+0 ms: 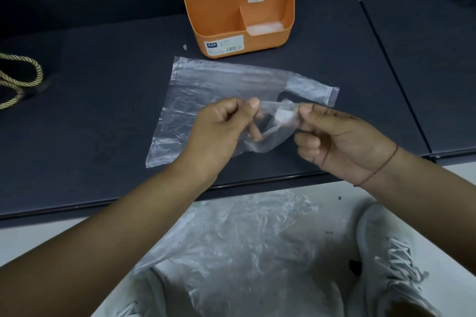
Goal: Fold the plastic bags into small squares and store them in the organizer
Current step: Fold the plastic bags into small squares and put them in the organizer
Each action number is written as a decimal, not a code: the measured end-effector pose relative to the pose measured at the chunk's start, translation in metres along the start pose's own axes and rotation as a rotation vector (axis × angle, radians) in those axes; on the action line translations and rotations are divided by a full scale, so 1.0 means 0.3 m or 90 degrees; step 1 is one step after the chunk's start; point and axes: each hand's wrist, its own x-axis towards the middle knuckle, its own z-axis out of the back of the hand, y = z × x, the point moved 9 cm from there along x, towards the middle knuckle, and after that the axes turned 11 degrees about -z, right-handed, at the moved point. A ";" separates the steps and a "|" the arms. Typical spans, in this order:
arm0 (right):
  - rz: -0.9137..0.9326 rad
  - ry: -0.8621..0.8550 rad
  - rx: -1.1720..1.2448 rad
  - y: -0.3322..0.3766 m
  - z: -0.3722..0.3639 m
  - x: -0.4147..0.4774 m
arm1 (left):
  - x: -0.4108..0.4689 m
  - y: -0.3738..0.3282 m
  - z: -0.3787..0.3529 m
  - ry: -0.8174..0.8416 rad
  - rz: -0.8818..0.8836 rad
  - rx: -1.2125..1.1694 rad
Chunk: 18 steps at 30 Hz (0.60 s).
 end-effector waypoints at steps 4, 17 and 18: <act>-0.004 -0.016 -0.023 -0.001 0.016 0.013 | -0.012 0.026 0.022 -0.035 0.024 -0.020; 0.255 -0.342 -0.410 0.124 0.222 -0.032 | -0.069 0.124 0.221 -0.021 -0.134 0.458; 0.259 -0.377 -0.407 0.133 0.256 -0.039 | -0.072 0.166 0.236 0.007 -0.111 0.529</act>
